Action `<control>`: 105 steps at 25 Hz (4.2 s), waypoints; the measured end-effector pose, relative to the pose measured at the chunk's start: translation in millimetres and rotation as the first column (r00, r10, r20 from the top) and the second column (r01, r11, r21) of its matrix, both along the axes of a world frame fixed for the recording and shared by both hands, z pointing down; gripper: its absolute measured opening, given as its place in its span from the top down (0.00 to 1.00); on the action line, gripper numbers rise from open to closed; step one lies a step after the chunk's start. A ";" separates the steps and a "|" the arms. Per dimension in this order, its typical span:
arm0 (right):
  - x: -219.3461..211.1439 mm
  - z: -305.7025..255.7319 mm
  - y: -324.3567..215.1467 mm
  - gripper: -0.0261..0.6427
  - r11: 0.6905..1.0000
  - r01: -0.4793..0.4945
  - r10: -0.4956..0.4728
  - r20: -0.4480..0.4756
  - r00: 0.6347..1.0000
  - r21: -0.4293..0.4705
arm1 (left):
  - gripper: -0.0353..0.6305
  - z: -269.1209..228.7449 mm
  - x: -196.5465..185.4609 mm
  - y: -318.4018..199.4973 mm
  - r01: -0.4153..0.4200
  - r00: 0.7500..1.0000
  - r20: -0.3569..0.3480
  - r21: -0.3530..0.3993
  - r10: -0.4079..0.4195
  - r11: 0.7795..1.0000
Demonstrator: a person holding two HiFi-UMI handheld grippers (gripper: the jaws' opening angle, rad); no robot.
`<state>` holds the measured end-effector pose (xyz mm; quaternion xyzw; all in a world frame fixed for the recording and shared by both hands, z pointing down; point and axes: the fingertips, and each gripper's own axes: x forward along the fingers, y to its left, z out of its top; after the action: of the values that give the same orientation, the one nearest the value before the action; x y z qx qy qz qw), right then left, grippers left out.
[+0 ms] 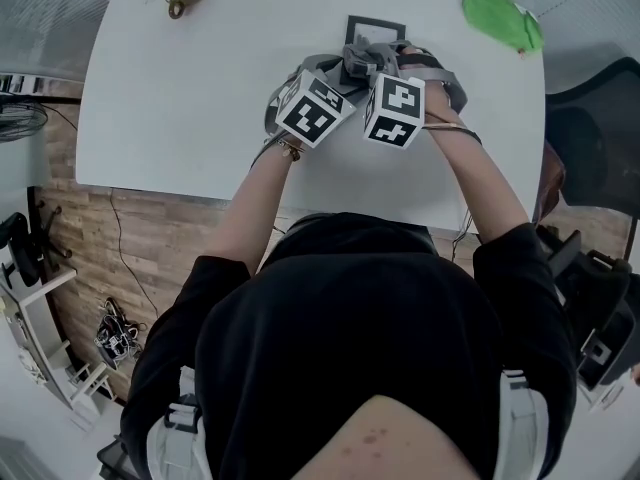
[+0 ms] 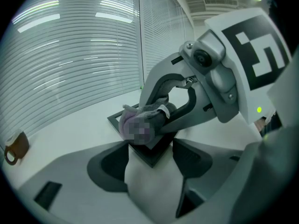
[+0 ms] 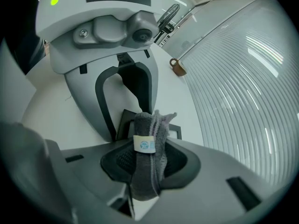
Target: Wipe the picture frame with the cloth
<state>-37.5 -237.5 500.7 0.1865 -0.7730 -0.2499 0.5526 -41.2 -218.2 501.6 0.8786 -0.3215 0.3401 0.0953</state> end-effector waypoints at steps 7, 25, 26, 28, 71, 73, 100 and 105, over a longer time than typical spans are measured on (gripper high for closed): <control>2.2 1.3 10.8 0.80 1.000 0.024 -0.025 -0.019 1.000 -0.004 | 0.48 2.7 0.5 -0.8 -0.001 1.000 0.001 -0.002 0.001 1.000; 0.1 0.7 28.2 0.80 0.984 0.124 -0.130 -0.046 0.990 -0.125 | 0.48 3.1 1.9 -1.6 -0.003 1.000 0.001 -0.003 0.003 1.000; 0.1 0.3 28.4 0.80 0.983 0.126 -0.133 -0.045 0.990 -0.131 | 0.48 3.0 1.8 -1.8 -0.004 1.000 0.001 -0.003 0.004 1.000; -0.7 -0.5 29.3 0.80 0.980 0.137 -0.145 -0.046 0.988 -0.147 | 0.48 2.4 1.2 -2.0 -0.003 1.000 0.000 0.000 0.003 1.000; 45.0 -139.7 53.5 0.79 0.952 -0.305 0.234 0.738 0.633 -0.040 | 0.49 -118.3 -3.7 46.2 0.056 0.972 -0.236 0.239 0.002 0.969; 48.7 -153.2 57.9 0.79 0.951 -0.307 0.215 0.772 0.599 -0.027 | 0.49 -135.5 -3.3 49.6 0.065 0.967 -0.256 0.281 0.009 0.957; 105.8 -257.2 81.7 0.79 0.969 -0.245 0.099 0.948 0.303 -0.023 | 0.73 -215.8 18.0 68.3 0.207 0.922 -0.387 0.430 -0.027 0.879; 106.8 -261.9 82.1 0.79 0.974 -0.224 0.103 0.960 0.262 -0.043 | 0.78 -219.1 22.0 68.7 0.205 0.927 -0.375 0.446 -0.026 0.871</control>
<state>69.2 -155.4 238.8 0.4051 -0.9116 -0.0686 -0.0083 -19.3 -149.5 282.5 0.9004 -0.4254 0.0787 -0.0469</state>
